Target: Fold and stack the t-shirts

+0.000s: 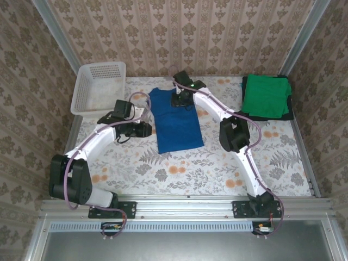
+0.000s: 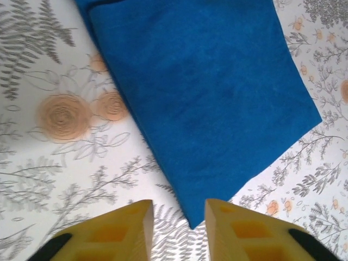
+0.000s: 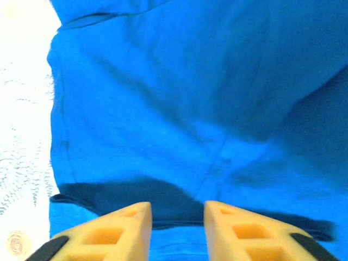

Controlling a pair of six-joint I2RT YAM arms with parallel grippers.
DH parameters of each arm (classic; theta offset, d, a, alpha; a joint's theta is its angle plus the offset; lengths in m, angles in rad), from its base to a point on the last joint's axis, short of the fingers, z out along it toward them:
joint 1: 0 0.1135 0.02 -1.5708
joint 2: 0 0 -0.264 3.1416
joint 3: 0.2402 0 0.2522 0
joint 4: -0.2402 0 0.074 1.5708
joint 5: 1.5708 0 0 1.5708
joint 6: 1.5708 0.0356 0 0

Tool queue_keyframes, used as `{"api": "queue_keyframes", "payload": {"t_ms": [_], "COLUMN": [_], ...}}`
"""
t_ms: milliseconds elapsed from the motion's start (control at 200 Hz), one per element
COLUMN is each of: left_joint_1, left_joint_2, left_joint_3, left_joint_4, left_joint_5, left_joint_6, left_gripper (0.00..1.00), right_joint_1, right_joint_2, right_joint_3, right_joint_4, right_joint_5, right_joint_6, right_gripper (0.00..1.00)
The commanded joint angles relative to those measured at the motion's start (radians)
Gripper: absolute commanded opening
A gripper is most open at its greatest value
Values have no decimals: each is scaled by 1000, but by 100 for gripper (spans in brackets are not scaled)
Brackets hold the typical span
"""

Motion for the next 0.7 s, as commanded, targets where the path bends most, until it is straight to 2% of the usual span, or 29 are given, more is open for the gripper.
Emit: {"api": "queue_keyframes", "payload": {"t_ms": [0, 100, 150, 310, 435, 695], "left_joint_1": [-64, -112, -166, -234, -261, -304], "left_joint_2": [-14, -7, -1, 60, 104, 102], "left_joint_3": [-76, -152, -186, -245, -267, -283], "left_joint_4": [63, 164, 215, 320, 371, 345], "left_joint_5": [-24, -53, -75, -105, -116, -201], "left_joint_6": [-88, -191, -242, -338, -369, -395], "left_gripper": [38, 41, 43, 48, 53, 56], "right_joint_1": [-3, -4, -7, 3, 4, 20], "right_joint_2": [-162, -411, -511, -677, -702, -657], "right_joint_3": [-90, -494, -688, -1052, -1192, -1245], "right_joint_4": [-107, 62, 141, 253, 320, 366], "right_joint_5": [32, 49, 28, -52, -84, -117], "right_joint_6": [-2, 49, 79, 146, 174, 194], "right_gripper": [41, 49, 51, 56, 56, 54]}}
